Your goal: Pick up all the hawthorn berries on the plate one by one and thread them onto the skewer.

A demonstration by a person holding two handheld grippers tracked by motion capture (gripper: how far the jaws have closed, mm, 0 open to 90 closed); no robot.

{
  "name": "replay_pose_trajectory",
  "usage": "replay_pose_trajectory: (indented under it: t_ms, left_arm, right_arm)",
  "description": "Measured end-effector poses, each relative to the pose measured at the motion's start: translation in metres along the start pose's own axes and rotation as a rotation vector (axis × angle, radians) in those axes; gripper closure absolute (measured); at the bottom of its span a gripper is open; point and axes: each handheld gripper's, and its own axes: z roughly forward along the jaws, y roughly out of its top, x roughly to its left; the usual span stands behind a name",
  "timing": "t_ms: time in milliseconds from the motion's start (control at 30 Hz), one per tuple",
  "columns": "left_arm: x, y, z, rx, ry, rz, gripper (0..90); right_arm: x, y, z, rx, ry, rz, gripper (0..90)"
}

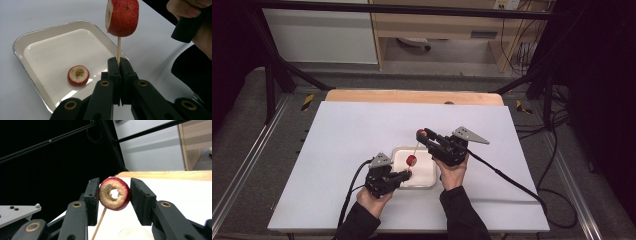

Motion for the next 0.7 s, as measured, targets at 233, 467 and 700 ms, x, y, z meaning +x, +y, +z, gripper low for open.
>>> replay_pose_trajectory:
  t_ms: [233,467,700]
  left_arm:
    - [-0.001,0.001,0.002,0.009,0.003,0.02,88.9]
    - [-0.006,0.002,0.005,0.025,-0.002,0.021,89.0]
    - [-0.005,0.011,0.0,-0.011,0.007,0.002,88.9]
  right_arm:
    - [0.0,0.001,-0.003,0.016,0.0,-0.03,61.3]
    - [0.001,0.0,-0.005,0.02,0.002,-0.039,61.3]
    - [0.001,-0.012,-0.002,0.074,0.016,-0.035,61.4]
